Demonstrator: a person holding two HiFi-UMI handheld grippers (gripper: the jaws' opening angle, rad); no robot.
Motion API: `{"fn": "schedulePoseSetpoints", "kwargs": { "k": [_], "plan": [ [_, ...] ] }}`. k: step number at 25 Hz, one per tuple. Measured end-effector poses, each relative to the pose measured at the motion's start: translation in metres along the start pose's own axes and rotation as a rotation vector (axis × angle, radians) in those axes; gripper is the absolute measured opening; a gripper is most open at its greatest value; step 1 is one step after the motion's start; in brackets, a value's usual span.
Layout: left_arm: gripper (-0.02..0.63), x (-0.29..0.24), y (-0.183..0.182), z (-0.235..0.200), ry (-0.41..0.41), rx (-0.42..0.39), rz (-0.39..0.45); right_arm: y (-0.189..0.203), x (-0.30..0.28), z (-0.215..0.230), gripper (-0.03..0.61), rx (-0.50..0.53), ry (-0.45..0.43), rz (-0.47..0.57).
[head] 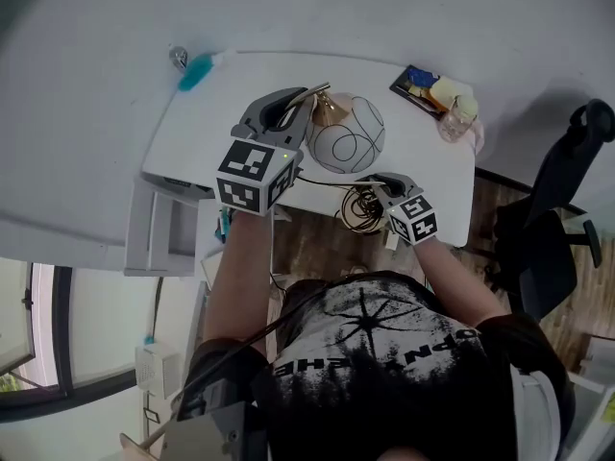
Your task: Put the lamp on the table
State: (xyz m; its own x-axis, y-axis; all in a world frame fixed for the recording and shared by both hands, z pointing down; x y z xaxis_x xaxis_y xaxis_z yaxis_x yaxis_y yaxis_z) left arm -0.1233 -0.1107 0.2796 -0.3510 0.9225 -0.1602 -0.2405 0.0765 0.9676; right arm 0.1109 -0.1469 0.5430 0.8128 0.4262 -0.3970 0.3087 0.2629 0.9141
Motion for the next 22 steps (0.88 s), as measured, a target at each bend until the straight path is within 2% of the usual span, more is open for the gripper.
{"fn": "schedulePoseSetpoints", "kwargs": {
  "k": [11,22],
  "plan": [
    [0.028,-0.037,-0.001,-0.015,0.017,-0.001,-0.006,-0.008,-0.021,0.033,0.021,-0.023,0.009,-0.008],
    [0.028,-0.079,0.012,-0.065,0.085,0.014,-0.002,-0.021,-0.065,0.055,0.021,-0.045,0.049,-0.033]
  ]
}}
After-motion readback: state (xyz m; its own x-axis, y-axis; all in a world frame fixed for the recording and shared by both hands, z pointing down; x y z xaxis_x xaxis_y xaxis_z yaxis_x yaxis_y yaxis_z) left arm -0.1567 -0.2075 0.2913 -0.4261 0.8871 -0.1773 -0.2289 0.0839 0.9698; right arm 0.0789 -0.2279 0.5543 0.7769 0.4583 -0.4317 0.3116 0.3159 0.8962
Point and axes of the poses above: the fingertips, and each gripper's own axes: x backward along the fingers, z to its right, y out of its underside, the point moved 10 cm from there along x, backward along the fingers, and after that the axes turned 1 degree about -z, right-handed, at the moved point
